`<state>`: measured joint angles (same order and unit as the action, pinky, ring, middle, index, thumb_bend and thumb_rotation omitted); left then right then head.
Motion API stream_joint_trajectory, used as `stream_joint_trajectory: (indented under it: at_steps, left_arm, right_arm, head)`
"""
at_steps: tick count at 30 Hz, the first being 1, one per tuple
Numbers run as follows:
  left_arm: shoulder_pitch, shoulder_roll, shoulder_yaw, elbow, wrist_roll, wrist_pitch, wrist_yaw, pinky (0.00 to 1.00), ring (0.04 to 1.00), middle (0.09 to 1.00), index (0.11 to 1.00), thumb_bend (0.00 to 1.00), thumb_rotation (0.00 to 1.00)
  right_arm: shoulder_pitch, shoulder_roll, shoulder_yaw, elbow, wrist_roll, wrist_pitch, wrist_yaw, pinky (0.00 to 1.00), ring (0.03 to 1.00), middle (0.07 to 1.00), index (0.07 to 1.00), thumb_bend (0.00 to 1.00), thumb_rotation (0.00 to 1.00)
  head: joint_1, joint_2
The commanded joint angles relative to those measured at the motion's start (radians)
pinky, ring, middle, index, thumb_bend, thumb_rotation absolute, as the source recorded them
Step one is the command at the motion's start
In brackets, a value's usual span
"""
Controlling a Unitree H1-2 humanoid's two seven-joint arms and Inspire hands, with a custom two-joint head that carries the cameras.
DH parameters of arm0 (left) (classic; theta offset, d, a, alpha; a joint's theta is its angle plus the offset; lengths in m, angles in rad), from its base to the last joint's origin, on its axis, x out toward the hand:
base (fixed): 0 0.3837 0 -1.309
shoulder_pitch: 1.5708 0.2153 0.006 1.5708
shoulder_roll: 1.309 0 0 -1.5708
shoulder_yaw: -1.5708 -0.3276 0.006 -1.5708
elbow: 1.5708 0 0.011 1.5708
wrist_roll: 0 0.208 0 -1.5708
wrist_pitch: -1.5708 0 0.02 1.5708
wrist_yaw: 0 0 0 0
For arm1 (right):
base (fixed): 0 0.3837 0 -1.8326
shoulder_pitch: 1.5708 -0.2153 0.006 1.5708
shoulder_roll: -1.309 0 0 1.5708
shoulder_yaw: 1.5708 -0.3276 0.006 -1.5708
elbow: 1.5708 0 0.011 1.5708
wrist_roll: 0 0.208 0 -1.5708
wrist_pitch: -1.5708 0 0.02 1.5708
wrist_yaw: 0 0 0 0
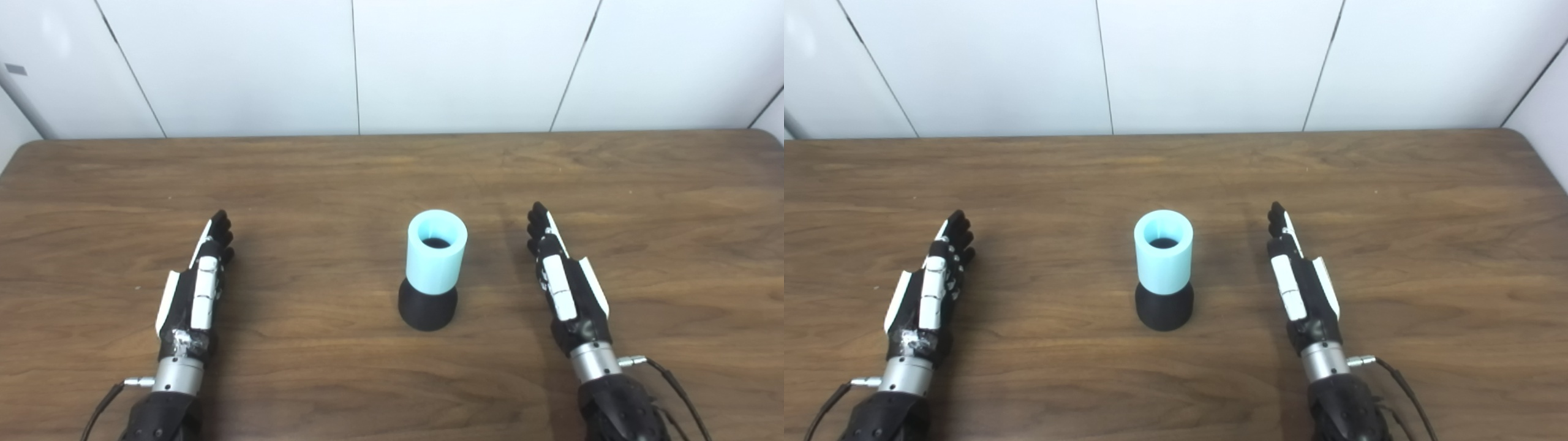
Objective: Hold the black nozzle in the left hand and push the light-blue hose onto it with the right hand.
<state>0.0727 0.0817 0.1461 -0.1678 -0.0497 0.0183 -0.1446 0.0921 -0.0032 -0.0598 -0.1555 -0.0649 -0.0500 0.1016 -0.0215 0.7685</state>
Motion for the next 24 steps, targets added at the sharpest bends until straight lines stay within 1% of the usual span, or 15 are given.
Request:
stream_joint_trajectory:
  at_steps: [1,3,4,6,8,10,14,18,19,24]
  left_arm:
    - [0.025,-0.002,-0.014,-0.002,0.0,-0.009,0.011,1.0,1.0,1.0,1.0,0.6,1.0]
    - [0.029,-0.003,-0.019,0.003,-0.006,-0.021,0.018,1.0,1.0,1.0,1.0,0.59,1.0]
    - [0.031,-0.004,-0.022,0.003,-0.008,-0.023,0.021,1.0,1.0,1.0,1.0,0.59,1.0]
    - [0.034,-0.007,-0.029,0.003,-0.006,-0.029,0.028,1.0,1.0,1.0,1.0,0.57,1.0]
    - [0.036,-0.006,-0.035,0.009,0.003,-0.044,0.034,1.0,1.0,1.0,1.0,0.56,1.0]
    - [0.039,-0.003,-0.043,0.019,0.013,-0.064,0.039,1.0,1.0,1.0,1.0,0.55,1.0]
    - [0.042,0.008,-0.068,0.016,0.063,-0.051,0.048,1.0,1.0,1.0,1.0,0.57,1.0]
    - [0.039,0.01,-0.076,0.026,0.064,-0.054,0.061,1.0,1.0,1.0,1.0,0.58,1.0]
    - [0.038,0.011,-0.077,0.028,0.061,-0.053,0.062,1.0,1.0,1.0,1.0,0.58,1.0]
    - [0.033,0.014,-0.078,0.037,0.054,-0.045,0.068,1.0,1.0,1.0,1.0,0.58,1.0]
  right_arm:
    - [0.013,-0.005,0.008,0.003,0.016,-0.046,-0.009,1.0,1.0,1.0,1.0,0.57,1.0]
    - [0.018,-0.009,0.012,0.004,0.031,-0.05,-0.005,1.0,1.0,1.0,1.0,0.61,1.0]
    - [0.018,-0.011,0.013,0.009,0.041,-0.055,-0.003,1.0,1.0,1.0,1.0,0.62,1.0]
    - [0.017,-0.016,0.01,0.029,0.058,-0.078,-0.004,1.0,1.0,1.0,1.0,0.58,1.0]
    - [0.016,-0.021,0.009,0.043,0.074,-0.092,-0.005,1.0,1.0,1.0,1.0,0.59,1.0]
    - [0.019,-0.023,0.009,0.042,0.092,-0.084,-0.003,1.0,1.0,1.0,1.0,0.6,1.0]
    - [0.03,-0.019,0.013,0.029,0.114,-0.046,-0.004,1.0,1.0,1.0,1.0,0.61,1.0]
    - [0.037,-0.02,0.016,0.026,0.127,-0.038,-0.003,1.0,1.0,1.0,1.0,0.59,1.0]
    - [0.037,-0.02,0.016,0.026,0.129,-0.038,-0.003,1.0,1.0,1.0,1.0,0.6,1.0]
    - [0.033,-0.028,0.027,0.051,0.117,-0.079,-0.001,1.0,1.0,1.0,1.0,0.64,1.0]
  head:
    - [0.009,-0.001]
    - [0.009,-0.003]
    - [0.008,-0.002]
    - [0.008,-0.003]
    - [0.006,-0.003]
    - [0.01,-0.004]
    - [0.021,-0.012]
    - [0.031,-0.016]
    - [0.032,-0.017]
    - [0.028,-0.027]
